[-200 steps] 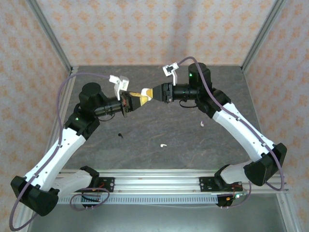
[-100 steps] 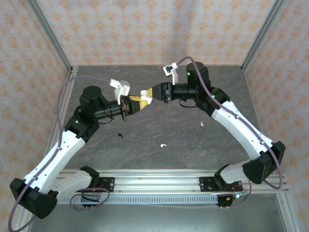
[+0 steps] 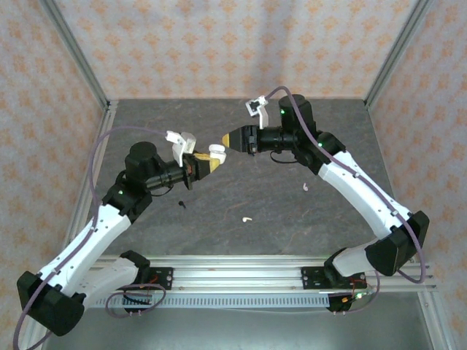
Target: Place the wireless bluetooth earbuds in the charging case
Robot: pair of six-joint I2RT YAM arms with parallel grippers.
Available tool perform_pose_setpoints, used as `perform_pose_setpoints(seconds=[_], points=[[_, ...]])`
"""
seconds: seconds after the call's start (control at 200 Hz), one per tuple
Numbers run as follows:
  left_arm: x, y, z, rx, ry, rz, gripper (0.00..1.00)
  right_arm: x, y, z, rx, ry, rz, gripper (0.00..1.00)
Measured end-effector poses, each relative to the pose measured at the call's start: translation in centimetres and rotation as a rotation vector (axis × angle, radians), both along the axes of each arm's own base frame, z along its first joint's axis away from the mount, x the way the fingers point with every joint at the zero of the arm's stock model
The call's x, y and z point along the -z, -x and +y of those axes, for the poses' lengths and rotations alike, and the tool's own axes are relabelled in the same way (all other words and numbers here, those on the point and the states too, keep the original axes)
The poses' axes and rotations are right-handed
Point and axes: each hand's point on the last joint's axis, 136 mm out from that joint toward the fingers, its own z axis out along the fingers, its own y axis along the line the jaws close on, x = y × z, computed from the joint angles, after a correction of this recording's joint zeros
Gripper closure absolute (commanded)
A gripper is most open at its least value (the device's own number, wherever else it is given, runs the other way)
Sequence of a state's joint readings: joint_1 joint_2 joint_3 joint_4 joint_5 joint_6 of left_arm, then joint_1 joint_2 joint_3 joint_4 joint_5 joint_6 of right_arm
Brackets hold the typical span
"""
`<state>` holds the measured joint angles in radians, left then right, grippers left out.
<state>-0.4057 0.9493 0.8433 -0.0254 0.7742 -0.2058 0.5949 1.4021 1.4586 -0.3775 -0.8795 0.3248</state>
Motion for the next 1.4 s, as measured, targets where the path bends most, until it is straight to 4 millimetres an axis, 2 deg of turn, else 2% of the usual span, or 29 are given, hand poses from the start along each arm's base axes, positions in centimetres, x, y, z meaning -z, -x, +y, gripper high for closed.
perform_pose_setpoints(seconds=[0.225, 0.33, 0.42, 0.54, 0.665, 0.741, 0.811, 0.906, 1.076, 1.196, 1.396], points=[[1.7, 0.0, 1.1, -0.068, -0.015, -0.001, 1.0, 1.2, -0.2, -2.6, 0.146, 0.096, 0.019, 0.51], [1.9, 0.3, 1.6, -0.088, -0.019, -0.016, 1.0, 3.5, 0.1, -4.2, 0.212, 0.164, 0.058, 0.53], [2.2, 0.6, 2.0, -0.102, -0.023, -0.027, 1.0, 7.4, 0.7, -4.8, 0.235, 0.25, 0.119, 0.52], [2.8, 1.1, 2.3, -0.107, -0.032, -0.037, 1.0, 14.4, 2.5, -4.9, 0.19, 0.408, 0.239, 0.51], [3.3, 1.5, 2.6, -0.113, -0.046, -0.04, 1.0, 20.8, 3.5, -4.6, 0.114, 0.596, 0.345, 0.51], [3.5, 1.9, 2.9, -0.114, -0.053, -0.046, 1.0, 23.9, 4.1, -4.4, 0.058, 0.701, 0.4, 0.51], [3.8, 2.6, 3.2, -0.118, -0.053, -0.053, 1.0, 26.1, 4.7, -4.1, 0.003, 0.783, 0.427, 0.51], [4.4, 3.6, 3.9, -0.131, -0.05, -0.064, 1.0, 27.8, 5.3, -3.4, -0.069, 0.878, 0.417, 0.51], [5.7, 5.1, 5.2, -0.174, -0.05, -0.071, 1.0, 29.2, 5.7, -2.5, -0.168, 1.023, 0.332, 0.52], [6.3, 5.6, 5.9, -0.2, -0.049, -0.067, 1.0, 30.3, 5.9, -2.7, -0.215, 1.108, 0.295, 0.58], [6.7, 5.6, 6.5, -0.235, -0.054, -0.047, 1.0, 31.7, 6.6, -3.4, -0.294, 1.247, 0.22, 0.56]])
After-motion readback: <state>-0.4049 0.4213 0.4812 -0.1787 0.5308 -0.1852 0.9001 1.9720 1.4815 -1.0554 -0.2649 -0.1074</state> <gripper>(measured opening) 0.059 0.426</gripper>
